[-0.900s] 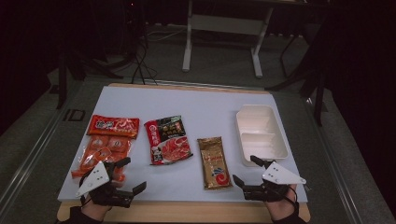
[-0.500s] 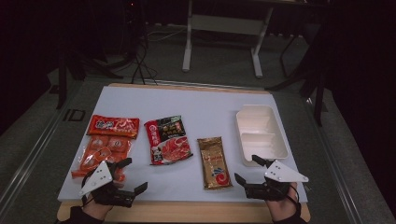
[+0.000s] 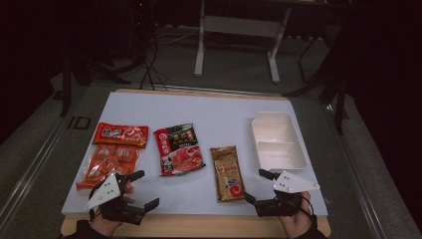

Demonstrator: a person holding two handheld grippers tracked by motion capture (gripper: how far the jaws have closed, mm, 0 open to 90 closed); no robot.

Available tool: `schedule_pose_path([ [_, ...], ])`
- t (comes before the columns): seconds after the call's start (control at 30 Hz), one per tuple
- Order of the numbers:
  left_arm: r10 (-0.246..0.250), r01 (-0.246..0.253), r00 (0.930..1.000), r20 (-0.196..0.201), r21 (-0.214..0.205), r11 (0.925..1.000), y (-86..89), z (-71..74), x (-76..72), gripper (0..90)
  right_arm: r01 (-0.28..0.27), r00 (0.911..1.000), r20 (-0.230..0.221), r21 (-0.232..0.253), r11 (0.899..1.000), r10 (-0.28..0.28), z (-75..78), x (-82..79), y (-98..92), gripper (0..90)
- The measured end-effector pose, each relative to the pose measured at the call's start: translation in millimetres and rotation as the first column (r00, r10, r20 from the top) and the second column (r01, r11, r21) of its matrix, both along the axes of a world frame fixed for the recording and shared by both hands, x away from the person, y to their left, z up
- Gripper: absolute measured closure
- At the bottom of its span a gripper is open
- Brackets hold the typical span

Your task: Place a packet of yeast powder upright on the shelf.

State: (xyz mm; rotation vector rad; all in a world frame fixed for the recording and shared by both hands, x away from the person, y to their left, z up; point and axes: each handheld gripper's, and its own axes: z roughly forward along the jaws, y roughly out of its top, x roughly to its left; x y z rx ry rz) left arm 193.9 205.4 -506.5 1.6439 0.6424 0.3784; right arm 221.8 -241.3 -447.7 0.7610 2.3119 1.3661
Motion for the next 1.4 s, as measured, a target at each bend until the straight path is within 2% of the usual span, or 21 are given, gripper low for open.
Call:
schedule_pose_path([
  [0.07, -0.003, 0.003, 1.0000, 0.002, 0.001, 1.0000, -0.2, 0.0, -0.2, 1.2, -0.004, 1.0000, -0.003, 0.000, 1.000, 0.004, 2.0, -0.8, 0.7, 13.6],
  [0.1, -0.001, 0.001, 1.0000, 0.003, 0.006, 1.0000, -0.3, -0.2, -0.3, 1.2, -0.009, 0.9999, 0.005, 0.005, 1.000, 0.009, 11.3, -5.1, 3.5, 13.6],
  [0.2, 0.003, -0.003, 1.0000, 0.004, 0.007, 1.0000, 0.0, -0.1, -0.5, 1.2, -0.025, 0.9993, 0.029, 0.001, 1.000, 0.025, 20.3, -8.6, 6.2, 13.6],
  [0.3, 0.005, -0.005, 1.0000, 0.003, 0.007, 1.0000, 0.2, -0.2, -0.4, 1.2, -0.035, 0.9980, 0.054, 0.007, 0.999, 0.034, 27.7, -9.2, 7.9, 13.6],
  [0.4, 0.004, -0.004, 1.0000, 0.002, 0.004, 1.0000, 0.2, -0.3, -0.1, 1.2, -0.040, 0.9977, 0.055, 0.005, 0.999, 0.040, 31.6, -8.1, 8.5, 13.6],
  [0.43, 0.004, -0.004, 1.0000, 0.001, 0.005, 1.0000, -0.4, -0.7, 0.0, 1.2, -0.038, 0.9976, 0.059, 0.019, 0.999, 0.037, 34.5, -6.8, 7.8, 13.6],
  [0.63, 0.001, -0.001, 0.9999, -0.014, 0.002, 1.0000, -1.1, -1.6, 0.7, 1.2, 0.015, 0.9944, 0.104, 0.020, 1.000, -0.017, 43.2, -0.7, 8.2, 10.7],
  [0.7, 0.003, -0.003, 0.9999, -0.015, 0.002, 1.0000, -0.9, -1.5, 0.7, 1.2, 0.007, 0.9952, 0.098, 0.025, 1.000, -0.009, 46.5, 3.8, 8.8, 10.1],
  [0.77, 0.005, -0.005, 0.9998, -0.019, -0.001, 1.0000, -0.8, -1.6, 0.7, 1.2, 0.025, 0.9931, 0.114, 0.035, 0.999, -0.029, 49.2, 8.5, 10.0, 9.7],
  [0.97, 0.002, -0.002, 0.9997, -0.025, 0.001, 1.0000, -1.2, -1.9, 0.8, 1.2, 0.044, 0.9927, 0.111, 0.036, 0.998, -0.047, 51.4, 27.5, 13.1, 9.7],
  [1.23, -0.001, 0.001, 0.9996, -0.029, 0.001, 1.0000, -1.2, -1.9, 0.9, 1.2, 0.095, 0.9908, 0.098, 0.000, 0.996, -0.094, 52.4, 51.6, 19.7, 9.8],
  [1.4, -0.001, 0.001, 0.9996, -0.029, 0.003, 1.0000, -0.8, -2.1, 1.0, 1.2, 0.107, 0.9905, 0.090, -0.026, 0.994, -0.104, 51.3, 65.2, 28.0, 11.8],
])
